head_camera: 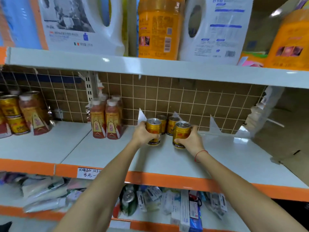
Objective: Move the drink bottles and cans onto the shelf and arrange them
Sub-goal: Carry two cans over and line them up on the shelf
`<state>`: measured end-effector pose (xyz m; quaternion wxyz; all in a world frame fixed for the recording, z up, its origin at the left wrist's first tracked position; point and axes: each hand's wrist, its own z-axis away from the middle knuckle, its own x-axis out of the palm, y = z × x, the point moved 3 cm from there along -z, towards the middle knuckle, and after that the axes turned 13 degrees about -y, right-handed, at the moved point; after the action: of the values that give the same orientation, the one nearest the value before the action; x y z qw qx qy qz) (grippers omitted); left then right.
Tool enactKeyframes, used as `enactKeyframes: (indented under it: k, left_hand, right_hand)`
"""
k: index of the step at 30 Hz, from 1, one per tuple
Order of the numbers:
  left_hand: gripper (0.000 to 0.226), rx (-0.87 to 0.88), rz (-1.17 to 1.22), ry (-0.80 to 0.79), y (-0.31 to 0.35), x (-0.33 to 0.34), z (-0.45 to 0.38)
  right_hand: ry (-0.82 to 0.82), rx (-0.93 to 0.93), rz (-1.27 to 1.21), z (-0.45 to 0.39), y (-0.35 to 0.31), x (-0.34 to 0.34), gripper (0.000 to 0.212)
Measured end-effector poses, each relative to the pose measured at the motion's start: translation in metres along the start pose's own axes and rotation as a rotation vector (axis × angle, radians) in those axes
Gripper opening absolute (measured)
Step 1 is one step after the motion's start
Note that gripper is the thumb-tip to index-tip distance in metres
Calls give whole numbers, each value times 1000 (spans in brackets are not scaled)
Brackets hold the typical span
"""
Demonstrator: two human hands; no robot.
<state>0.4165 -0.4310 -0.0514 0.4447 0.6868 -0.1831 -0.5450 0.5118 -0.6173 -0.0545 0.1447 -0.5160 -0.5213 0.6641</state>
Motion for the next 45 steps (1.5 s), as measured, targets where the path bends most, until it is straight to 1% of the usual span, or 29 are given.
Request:
enactKeyframes:
  k: [4,8,12,16,20,24,29,36,39,42,45]
  left_hand:
    - [72,-20,-3,14,3,6,-12]
    - [71,29,-19,41,2,7,-29]
    - [64,95,-33,44,1,8,-50]
    - [62,144,8,37,2,9,-73]
    - [62,176,11,46,7,7,-98]
    - [60,218,46,36,13,9,-111]
    - [70,229,65,46,14,11,-127]
    - [60,250,36,18,16,12,-139]
    - [61,261,42,4,16,12,-140]
    - [62,268,42,31,14,10,-143]
    - [63,270,43,22,14,10,-144]
  right_hand:
    - [-15,-15,5,-13,12,0,84]
    - [25,-58,8,-34,17,-2,81]
    - [69,-113,-10,-59,19,-5,79]
    - [108,-150,17,-85,17,-7,75]
    - [127,-189,-28,-106,12,-7,68]
    - [141,-188,-42,-124,12,-5,60]
    - [97,-204,-69,-132,12,-3,52]
    - [51,-203,-59,-146,13,1,50]
    - [49,-184,-37,-155,15,3,55]
    - [60,-180,1,-161,15,3,56]
    - [62,-180,23,-163,14,4,57]
